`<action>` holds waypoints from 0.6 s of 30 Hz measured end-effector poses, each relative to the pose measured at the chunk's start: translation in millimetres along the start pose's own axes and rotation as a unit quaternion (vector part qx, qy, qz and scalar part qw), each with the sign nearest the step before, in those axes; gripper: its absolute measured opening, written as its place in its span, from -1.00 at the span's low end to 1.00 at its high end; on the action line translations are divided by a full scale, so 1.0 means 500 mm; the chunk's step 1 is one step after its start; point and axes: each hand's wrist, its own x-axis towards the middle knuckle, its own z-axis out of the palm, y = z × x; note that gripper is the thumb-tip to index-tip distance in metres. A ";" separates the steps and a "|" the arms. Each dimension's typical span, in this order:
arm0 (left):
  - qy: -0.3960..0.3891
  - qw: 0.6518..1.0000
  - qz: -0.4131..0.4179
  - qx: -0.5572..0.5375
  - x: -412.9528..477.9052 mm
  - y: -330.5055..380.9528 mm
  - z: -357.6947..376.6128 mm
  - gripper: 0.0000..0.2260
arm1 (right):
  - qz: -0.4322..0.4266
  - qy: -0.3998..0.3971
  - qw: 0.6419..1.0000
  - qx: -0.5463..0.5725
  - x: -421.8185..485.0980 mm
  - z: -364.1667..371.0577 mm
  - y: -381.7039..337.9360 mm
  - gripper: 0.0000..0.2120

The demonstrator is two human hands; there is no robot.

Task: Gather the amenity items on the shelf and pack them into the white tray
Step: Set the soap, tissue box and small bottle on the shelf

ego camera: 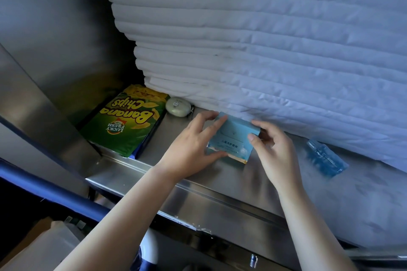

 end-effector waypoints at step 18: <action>-0.121 0.988 -0.083 0.051 0.012 -0.034 0.004 -0.33 | -0.016 -0.026 0.977 -0.209 0.008 0.027 0.002 -0.70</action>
